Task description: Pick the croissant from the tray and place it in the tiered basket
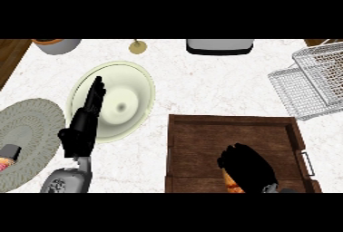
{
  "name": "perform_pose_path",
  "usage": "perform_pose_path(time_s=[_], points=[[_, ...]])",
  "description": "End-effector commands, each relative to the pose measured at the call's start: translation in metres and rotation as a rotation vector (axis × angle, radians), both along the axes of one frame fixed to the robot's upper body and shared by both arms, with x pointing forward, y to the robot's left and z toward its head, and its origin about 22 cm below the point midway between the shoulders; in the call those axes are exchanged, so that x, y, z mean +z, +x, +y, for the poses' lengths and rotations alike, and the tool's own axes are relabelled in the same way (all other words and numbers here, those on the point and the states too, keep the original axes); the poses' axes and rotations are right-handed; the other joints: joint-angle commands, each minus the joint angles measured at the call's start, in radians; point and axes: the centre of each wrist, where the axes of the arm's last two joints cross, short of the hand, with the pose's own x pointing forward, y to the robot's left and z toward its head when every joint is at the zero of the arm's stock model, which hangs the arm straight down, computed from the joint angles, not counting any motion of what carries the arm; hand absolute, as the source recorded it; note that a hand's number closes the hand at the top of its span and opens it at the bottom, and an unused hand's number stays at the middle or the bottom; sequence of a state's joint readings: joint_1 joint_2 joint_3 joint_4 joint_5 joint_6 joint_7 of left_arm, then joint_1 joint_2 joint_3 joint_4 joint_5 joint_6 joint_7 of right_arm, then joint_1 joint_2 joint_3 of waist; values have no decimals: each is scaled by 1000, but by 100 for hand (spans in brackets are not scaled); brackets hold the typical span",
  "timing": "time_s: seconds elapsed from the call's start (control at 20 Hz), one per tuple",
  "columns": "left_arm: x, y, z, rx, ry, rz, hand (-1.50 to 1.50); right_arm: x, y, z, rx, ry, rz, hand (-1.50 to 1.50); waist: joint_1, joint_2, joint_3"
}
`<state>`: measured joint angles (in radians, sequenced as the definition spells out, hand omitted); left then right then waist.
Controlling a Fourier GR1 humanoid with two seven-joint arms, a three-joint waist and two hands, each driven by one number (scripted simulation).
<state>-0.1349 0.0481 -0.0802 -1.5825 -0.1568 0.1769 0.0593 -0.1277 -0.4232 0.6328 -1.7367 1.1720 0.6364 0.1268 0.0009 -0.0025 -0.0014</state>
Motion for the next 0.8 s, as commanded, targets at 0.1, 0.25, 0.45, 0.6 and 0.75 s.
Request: perform_pose_path(time_s=[0.1, 0.25, 0.45, 0.6, 0.75], points=[[-4, -11, -3, -2, -1, 0, 0, -24, -9, 9, 132, -13, -127, 150, 4, 2, 2], [-5, 2, -18, 3, 15, -7, 0, -25, -3, 20, 122, 10, -146, 150, 0, 3, 1], [-11, -11, 3, 6, -29, 21, 0, -23, 13, -87, -235, -28, -167, 150, -9, 5, 2], [-17, -13, -5, 14, -4, 12, 0, -15, 17, -143, -418, -39, -202, 150, -19, 4, 2], [-4, -1, -2, 22, -7, 3, 0, -17, 19, -171, -478, -12, -274, 150, -11, 4, 2]])
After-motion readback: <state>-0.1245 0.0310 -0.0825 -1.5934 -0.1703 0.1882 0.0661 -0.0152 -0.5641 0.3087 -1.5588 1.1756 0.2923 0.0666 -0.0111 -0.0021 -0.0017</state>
